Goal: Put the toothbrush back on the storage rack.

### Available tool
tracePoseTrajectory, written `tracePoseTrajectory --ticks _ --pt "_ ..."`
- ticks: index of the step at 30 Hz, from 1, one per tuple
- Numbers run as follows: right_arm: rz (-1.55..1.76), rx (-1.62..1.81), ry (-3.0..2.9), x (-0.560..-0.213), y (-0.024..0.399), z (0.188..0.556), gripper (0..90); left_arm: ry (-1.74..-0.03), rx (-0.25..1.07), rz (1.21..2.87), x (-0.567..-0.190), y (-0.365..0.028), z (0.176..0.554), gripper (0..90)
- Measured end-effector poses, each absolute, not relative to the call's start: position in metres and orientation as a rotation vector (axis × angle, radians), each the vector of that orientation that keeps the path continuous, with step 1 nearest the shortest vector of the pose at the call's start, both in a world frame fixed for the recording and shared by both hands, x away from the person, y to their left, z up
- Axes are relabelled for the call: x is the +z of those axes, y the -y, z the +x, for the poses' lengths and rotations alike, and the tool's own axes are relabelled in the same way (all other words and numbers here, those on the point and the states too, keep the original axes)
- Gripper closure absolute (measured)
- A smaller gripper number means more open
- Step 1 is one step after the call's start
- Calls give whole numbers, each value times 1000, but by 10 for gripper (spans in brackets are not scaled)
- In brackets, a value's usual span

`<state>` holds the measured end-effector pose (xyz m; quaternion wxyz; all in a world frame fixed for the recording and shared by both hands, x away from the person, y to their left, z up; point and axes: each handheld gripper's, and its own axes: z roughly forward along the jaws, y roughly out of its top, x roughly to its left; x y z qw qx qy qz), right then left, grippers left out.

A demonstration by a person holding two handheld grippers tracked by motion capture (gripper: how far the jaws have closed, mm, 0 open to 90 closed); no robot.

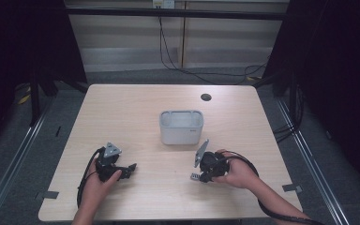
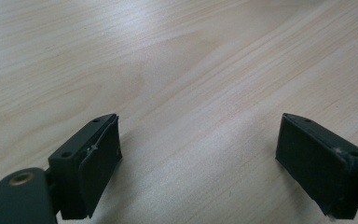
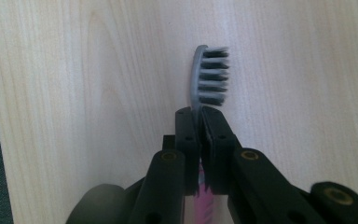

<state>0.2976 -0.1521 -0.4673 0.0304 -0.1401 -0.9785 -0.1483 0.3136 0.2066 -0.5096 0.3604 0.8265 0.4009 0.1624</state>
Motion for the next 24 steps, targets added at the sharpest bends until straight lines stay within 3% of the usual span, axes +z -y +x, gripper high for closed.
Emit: tracePoseTrajectory --ticks 24 --pt "-567 -834 2970 -436 176 309 861 -1033 418 2130 -510 -207 314 134"
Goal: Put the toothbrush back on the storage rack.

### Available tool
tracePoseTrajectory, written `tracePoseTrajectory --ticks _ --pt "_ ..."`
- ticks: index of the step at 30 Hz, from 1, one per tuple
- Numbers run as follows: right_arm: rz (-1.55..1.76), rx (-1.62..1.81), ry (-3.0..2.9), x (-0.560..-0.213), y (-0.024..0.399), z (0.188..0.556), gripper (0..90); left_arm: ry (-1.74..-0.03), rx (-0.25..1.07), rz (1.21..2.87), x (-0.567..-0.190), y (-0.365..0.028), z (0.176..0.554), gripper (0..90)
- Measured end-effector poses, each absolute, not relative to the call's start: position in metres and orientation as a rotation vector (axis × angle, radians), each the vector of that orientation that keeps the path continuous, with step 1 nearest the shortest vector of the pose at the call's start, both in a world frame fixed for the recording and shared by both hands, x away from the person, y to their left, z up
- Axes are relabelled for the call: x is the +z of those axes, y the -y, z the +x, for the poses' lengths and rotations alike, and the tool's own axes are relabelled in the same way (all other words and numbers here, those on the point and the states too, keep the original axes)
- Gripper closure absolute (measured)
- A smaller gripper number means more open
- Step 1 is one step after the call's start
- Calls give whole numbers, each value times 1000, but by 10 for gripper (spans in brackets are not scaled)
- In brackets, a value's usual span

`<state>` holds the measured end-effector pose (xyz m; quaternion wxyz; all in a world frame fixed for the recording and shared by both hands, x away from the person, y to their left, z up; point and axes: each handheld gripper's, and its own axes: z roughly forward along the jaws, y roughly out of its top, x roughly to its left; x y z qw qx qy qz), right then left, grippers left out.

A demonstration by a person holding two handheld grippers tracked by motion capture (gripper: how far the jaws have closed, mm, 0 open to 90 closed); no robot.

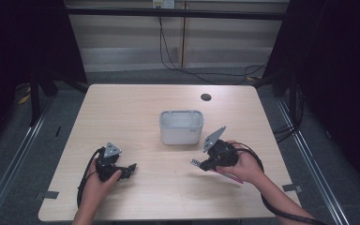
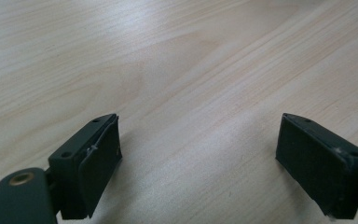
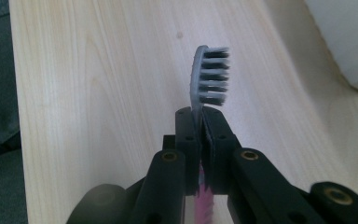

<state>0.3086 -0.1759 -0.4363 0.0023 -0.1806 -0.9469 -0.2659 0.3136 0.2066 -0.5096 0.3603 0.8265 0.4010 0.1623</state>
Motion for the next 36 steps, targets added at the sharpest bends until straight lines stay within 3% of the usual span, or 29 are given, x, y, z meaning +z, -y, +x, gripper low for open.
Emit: tracePoseTrajectory --ticks 36 --pt "-752 -1233 2881 -400 195 322 861 -1034 419 2130 -510 -207 314 134"
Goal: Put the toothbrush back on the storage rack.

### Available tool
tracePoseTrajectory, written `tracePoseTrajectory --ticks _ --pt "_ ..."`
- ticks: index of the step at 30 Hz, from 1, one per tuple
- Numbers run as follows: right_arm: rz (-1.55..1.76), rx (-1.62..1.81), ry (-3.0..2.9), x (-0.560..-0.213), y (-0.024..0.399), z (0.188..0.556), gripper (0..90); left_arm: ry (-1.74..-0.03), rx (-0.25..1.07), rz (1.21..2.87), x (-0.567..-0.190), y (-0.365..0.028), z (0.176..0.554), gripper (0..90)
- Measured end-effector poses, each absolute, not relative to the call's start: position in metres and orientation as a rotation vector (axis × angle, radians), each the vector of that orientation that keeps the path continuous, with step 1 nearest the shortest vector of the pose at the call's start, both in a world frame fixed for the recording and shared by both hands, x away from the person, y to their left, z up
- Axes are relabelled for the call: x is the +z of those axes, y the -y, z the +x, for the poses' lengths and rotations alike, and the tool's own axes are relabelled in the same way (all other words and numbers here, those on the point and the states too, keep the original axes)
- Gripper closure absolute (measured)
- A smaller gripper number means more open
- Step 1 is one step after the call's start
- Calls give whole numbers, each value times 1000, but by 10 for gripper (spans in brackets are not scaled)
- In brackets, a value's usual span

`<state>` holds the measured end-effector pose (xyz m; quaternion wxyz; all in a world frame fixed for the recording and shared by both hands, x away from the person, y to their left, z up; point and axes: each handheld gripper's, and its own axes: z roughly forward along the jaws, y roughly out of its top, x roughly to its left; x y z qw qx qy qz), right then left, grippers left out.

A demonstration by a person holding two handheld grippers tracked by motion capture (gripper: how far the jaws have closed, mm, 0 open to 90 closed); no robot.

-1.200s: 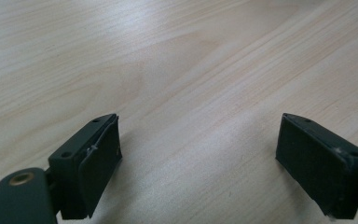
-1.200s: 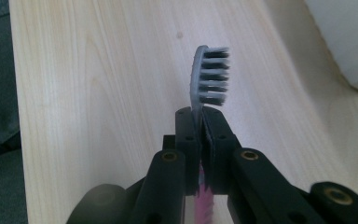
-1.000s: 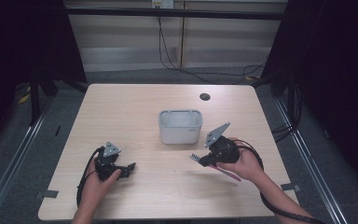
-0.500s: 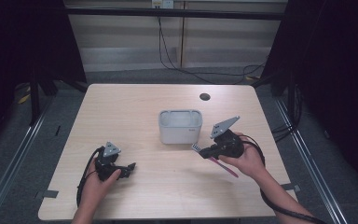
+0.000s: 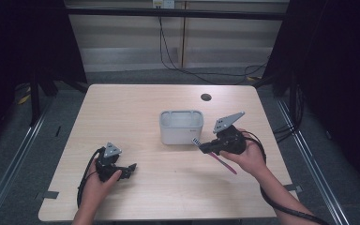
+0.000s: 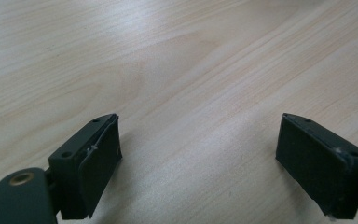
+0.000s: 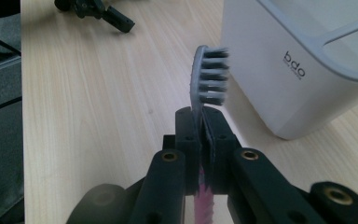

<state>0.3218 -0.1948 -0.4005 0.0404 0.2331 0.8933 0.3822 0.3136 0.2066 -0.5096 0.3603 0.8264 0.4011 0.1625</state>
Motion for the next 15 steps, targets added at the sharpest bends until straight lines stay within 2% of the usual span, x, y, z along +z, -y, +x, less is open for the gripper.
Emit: tracePoseTrajectory --ticks 15 --pt "755 1252 -2649 -389 202 328 861 -1034 419 2130 -510 -207 314 134"
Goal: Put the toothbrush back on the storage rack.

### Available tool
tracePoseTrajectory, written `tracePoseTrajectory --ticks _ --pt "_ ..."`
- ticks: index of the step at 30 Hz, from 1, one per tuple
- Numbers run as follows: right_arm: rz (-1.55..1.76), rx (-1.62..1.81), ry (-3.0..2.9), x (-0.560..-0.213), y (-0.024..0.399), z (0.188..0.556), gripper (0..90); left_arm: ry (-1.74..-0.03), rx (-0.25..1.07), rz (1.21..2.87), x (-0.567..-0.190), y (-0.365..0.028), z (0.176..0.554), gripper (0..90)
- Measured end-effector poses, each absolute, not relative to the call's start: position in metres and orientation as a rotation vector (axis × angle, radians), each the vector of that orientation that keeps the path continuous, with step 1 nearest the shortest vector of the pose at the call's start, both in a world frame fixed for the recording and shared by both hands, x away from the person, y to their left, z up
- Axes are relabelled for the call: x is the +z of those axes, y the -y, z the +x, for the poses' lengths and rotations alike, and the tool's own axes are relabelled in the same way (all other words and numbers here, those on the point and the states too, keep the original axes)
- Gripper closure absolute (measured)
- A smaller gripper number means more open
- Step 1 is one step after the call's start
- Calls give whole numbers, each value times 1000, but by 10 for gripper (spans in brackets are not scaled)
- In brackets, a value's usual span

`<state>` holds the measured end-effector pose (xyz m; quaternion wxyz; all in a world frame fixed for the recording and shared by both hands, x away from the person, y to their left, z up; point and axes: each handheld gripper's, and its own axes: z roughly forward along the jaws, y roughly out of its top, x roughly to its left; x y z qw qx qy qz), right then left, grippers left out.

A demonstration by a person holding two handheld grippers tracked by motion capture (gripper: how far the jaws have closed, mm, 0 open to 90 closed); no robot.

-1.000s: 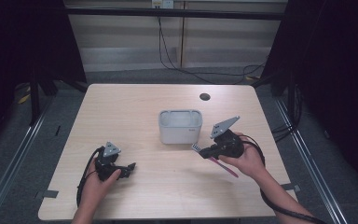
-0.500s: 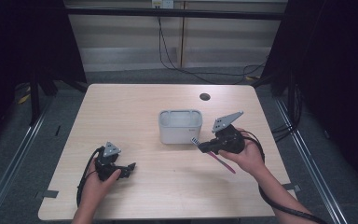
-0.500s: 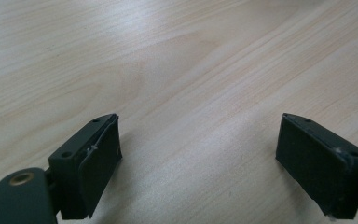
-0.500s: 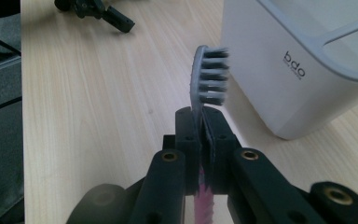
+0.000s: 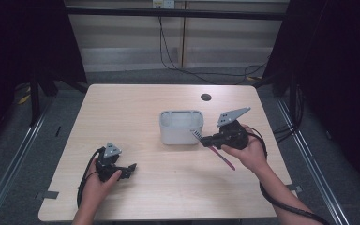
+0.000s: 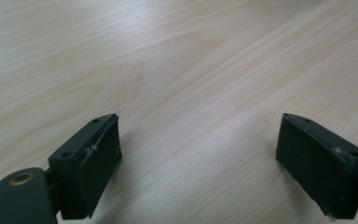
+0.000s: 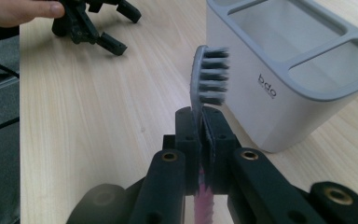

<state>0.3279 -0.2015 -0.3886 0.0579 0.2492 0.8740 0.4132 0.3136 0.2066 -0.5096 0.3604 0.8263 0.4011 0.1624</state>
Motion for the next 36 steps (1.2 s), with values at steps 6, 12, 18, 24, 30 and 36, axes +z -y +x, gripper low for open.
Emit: tracePoseTrajectory --ticks 6,12,18,24,30,36 --pt "769 1288 -2617 -383 203 331 861 -1033 419 2130 -510 -207 314 134" --pt "779 1322 -2581 -377 202 334 861 -1034 419 2130 -510 -207 314 134" --pt "783 1344 -2545 -371 202 336 861 -1033 419 2131 -510 -207 314 133" --pt "802 1375 -2509 -368 205 339 861 -1033 419 2131 -510 -207 314 134" --pt "821 1410 -2473 -364 209 342 861 -1033 417 2130 -510 -207 314 133" --pt "838 1442 -2432 -361 212 345 861 -1033 419 2130 -510 -207 314 134"
